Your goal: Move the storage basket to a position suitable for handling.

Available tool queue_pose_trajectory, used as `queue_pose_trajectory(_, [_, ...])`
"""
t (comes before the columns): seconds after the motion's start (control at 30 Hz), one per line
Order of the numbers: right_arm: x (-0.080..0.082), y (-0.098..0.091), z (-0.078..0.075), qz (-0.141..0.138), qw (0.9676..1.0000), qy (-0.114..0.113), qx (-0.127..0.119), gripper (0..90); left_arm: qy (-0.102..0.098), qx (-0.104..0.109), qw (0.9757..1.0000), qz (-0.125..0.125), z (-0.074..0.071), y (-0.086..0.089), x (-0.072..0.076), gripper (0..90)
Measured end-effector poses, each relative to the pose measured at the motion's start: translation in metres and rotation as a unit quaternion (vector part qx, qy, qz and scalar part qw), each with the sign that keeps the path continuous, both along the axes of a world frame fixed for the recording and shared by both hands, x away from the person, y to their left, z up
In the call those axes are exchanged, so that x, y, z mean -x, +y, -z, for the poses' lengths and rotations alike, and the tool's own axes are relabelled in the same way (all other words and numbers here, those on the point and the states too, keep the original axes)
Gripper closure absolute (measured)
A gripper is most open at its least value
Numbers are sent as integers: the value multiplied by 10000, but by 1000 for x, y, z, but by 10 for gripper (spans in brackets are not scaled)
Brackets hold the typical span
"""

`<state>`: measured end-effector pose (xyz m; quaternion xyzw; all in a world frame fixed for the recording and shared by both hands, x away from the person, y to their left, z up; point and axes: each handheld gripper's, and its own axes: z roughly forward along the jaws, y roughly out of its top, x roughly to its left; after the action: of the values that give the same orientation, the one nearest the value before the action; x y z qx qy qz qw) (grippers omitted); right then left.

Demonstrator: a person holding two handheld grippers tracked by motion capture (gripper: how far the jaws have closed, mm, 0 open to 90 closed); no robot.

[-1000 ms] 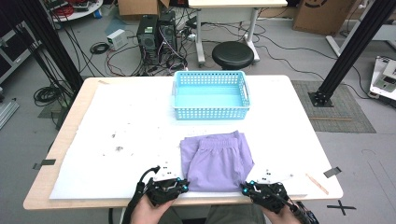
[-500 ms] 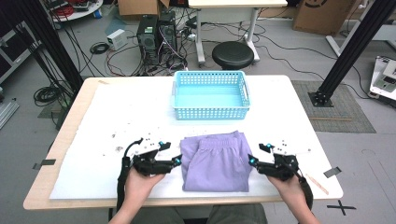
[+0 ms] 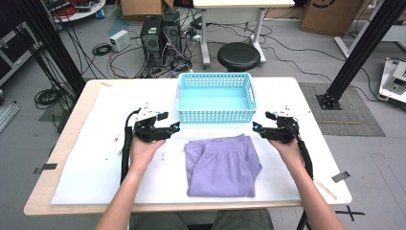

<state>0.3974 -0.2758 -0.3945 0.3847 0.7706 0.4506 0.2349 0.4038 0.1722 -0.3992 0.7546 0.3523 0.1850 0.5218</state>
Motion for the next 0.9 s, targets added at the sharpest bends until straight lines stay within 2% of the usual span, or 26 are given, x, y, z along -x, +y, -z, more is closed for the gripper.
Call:
queue_pose_trajectory(0.03, [-7,-1,0,46,9999,106,-30,297,16,-20,10000,-21,2,0,-5,330])
queue_pose_trajectory(0.13, [-25,-5,1,89,9995,291,-92,296,288,-161,9995,6,9,-2,-23,299])
queue_pose_trajectory(0.17, [-36,-6,3,104,9991,416,-49,279,254,-165,9995,-15,10,-2,-27,299])
queue_pose_trajectory(0.2, [-36,-6,3,104,9991,416,-49,279,179,-147,9997,-26,11,-3,-30,299])
queue_pose_trajectory(0.23, [-44,-5,6,97,9988,470,-31,276,131,-122,9998,-27,12,-3,-33,299])
queue_pose_trajectory(0.27, [-45,-4,7,92,9989,466,12,272,126,-160,9998,-32,12,-4,-36,299])
queue_pose_trajectory(0.33, [-48,-2,9,62,9989,451,69,268,253,-185,9995,-47,15,-7,-44,299])
queue_pose_trajectory(0.37, [-52,4,13,5,9986,459,276,267,260,-168,9995,10,17,-9,-46,299])
queue_pose_trajectory(0.47, [-57,7,16,-31,9986,423,312,264,287,-280,9992,12,19,-17,-53,299])
queue_pose_trajectory(0.7, [-70,10,22,-19,9976,593,348,264,275,-146,9995,50,29,-26,-61,302])
queue_pose_trajectory(0.73, [-72,10,24,-35,9974,653,302,269,276,-141,9995,60,31,-27,-62,305])
queue_pose_trajectory(0.8, [-74,13,28,-86,9969,696,370,306,334,-131,9994,8,34,-29,-63,325])
queue_pose_trajectory(0.87, [-73,17,30,-186,9966,663,455,376,426,-108,9990,9,37,-29,-64,354])
queue_pose_trajectory(0.9, [-73,21,31,-96,9966,598,564,378,424,-107,9990,26,38,-30,-65,366])
